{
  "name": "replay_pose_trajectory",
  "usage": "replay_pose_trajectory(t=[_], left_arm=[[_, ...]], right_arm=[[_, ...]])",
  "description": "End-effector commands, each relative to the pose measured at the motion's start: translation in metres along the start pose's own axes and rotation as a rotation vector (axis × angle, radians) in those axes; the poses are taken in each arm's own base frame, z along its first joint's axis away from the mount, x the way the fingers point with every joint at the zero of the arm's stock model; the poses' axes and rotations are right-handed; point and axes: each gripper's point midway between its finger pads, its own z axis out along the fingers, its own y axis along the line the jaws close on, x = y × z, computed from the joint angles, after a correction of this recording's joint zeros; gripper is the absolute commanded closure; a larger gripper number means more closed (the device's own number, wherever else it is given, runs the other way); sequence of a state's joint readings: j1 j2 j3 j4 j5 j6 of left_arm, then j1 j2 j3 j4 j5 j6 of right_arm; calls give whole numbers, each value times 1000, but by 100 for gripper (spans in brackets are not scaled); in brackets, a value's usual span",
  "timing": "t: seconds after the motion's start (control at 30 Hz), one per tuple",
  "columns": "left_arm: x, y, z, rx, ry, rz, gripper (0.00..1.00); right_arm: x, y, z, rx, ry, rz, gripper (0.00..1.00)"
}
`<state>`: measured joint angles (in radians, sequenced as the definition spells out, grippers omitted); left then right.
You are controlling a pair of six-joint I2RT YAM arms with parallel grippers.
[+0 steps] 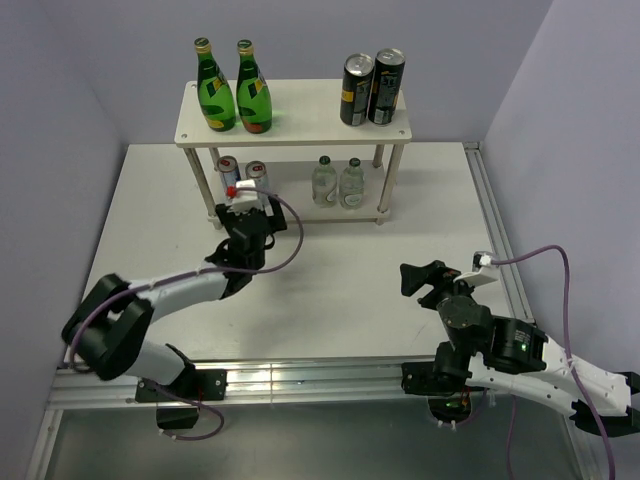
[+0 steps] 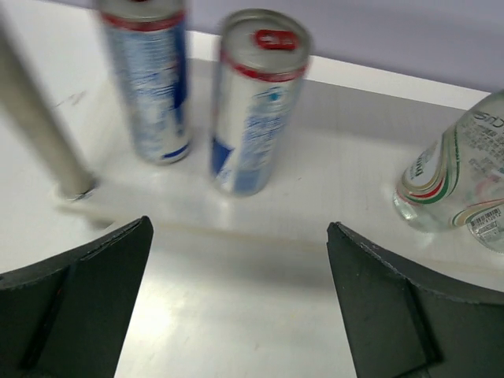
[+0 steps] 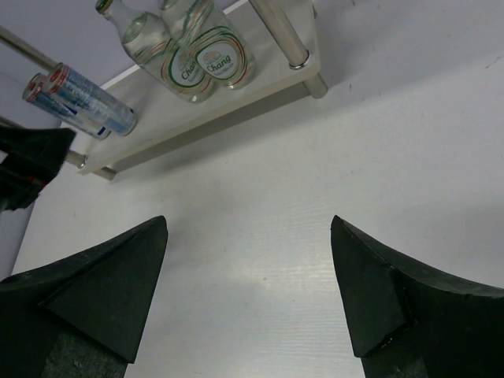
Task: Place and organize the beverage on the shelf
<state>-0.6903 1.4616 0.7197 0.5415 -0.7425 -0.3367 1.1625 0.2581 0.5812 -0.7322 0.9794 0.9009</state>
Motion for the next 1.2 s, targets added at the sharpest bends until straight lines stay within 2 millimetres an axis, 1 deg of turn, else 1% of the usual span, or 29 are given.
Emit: replay_pose_trajectory(t=[0.0, 0.03, 0.07, 0.1, 0.13, 0.17, 0.2, 0.23, 0.27, 0.3, 0.33, 0.37, 0.4, 0.43, 0.47, 0.5, 0.53, 0.57, 0.6, 0.63, 0.67, 0.7, 0.73, 0.77, 0.83, 0.9, 1.0, 1.13, 1.17], left_arm=[[-17, 36, -33, -122, -18, -58, 1], [-13, 44, -42, -131, -2, -47, 1], [-30, 46, -54, -120, -24, -101, 1], [-31, 43, -63, -94, -6, -109, 1], [-34, 49, -78, -85, 40, -84, 1], [-35, 48, -86, -72, 66, -107, 1], [-35, 44, -98, -48, 100, -96, 1], [-51, 38, -108, -23, 103, -119, 1], [-56, 45, -124, -8, 136, -102, 1], [-65, 39, -137, 30, 149, -112, 1], [-98, 35, -147, 58, 121, -167, 1], [-108, 44, -161, 72, 140, -157, 1], [-127, 43, -169, 103, 130, -175, 1], [-168, 44, -182, 142, 85, -235, 1], [-184, 50, -194, 168, 78, -242, 1], [-203, 53, -202, 192, 53, -259, 1], [-237, 58, -215, 231, 0, -304, 1], [-252, 66, -222, 237, -37, -284, 1], [-272, 74, -229, 240, -78, -303, 1], [-281, 81, -232, 230, -101, -303, 1], [-286, 85, -233, 220, -115, -273, 1], [-289, 91, -234, 198, -123, -260, 1], [-293, 95, -235, 184, -131, -255, 1], [-293, 99, -234, 163, -135, -240, 1], [-285, 108, -229, 104, -138, -220, 1], [-274, 110, -225, 81, -128, -199, 1], [-266, 112, -224, 86, -130, -201, 1], [-265, 119, -225, 74, -154, -206, 1], [-265, 119, -224, 66, -159, -211, 1]], right_arm=[[-3, 3, 2, 12, -17, 9, 9], [-2, 3, 3, 14, -16, 4, 9], [-1, 4, 3, 14, -12, -5, 9], [-1, 6, 4, 13, -13, -5, 9], [1, 8, 5, 8, -3, -28, 9], [2, 10, 5, 0, 2, -38, 9], [1, 16, 4, -20, 10, -44, 9], [-1, 25, 4, -50, 15, -43, 9], [1, 33, 2, -82, 48, -80, 11], [-17, 48, -5, -119, 41, -47, 11], [-28, 58, -9, -149, 38, -39, 11], [-37, 69, -13, -182, 42, -90, 11], [-73, 86, -25, -226, 4, -42, 11], [-91, 92, -31, -241, -14, -42, 11], [-107, 100, -35, -254, -34, -91, 11], [-150, 113, -52, -303, -81, -44, 11], [-166, 116, -59, -315, -92, -57, 11], [-176, 126, -60, -318, -93, -103, 11], [-207, 132, -77, -356, -109, -82, 11], [-218, 137, -82, -366, -111, -90, 11], [-219, 147, -80, -365, -96, -132, 11], [-238, 150, -89, -383, -114, -107, 11], [-232, 153, -84, -363, -92, -157, 11], [-238, 154, -86, -365, -97, -158, 11], [-231, 155, -81, -337, -80, -200, 11], [-228, 154, -78, -322, -72, -215, 11], [-218, 154, -73, -313, -65, -232, 11], [-211, 150, -66, -285, -74, -239, 11], [-203, 148, -63, -282, -68, -255, 11]])
